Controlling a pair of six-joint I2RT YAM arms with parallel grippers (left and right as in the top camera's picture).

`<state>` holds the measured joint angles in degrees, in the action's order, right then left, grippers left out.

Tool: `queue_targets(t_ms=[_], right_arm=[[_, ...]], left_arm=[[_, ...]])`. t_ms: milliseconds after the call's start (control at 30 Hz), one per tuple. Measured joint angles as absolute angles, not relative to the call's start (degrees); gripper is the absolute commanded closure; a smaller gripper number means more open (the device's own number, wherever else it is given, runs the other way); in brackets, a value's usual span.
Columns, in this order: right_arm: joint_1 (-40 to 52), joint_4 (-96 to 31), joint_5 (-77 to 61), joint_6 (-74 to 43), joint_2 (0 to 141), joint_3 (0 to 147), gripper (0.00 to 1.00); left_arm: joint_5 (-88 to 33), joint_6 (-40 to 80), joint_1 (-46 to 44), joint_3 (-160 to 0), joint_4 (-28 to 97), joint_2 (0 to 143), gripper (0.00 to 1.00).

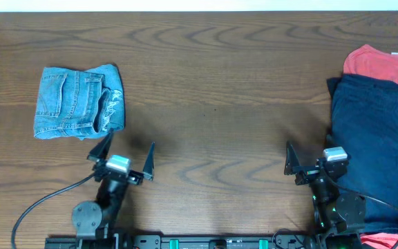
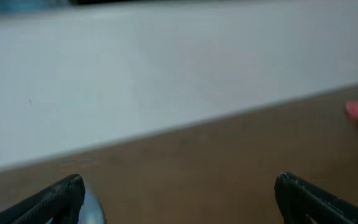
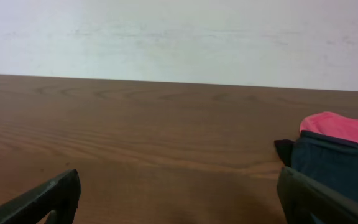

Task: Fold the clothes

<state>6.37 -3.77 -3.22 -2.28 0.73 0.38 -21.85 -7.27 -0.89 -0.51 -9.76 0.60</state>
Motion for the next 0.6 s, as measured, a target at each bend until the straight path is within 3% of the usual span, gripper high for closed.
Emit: queue_targets(t_ms=[300,600], right_arm=[[6.35,-3.73,-3.22,-2.31,0.71,0.38,0.01],[6.35,-3.75,-3.22,-2.31,0.69,0.38,0.01]], left_arm=[[-21.58,-7.29,-0.89,-0.73,-0.67,0.60,0.02],[-21.41,-7.29,-0.89,-1.13,0.01,0.58,0.02]])
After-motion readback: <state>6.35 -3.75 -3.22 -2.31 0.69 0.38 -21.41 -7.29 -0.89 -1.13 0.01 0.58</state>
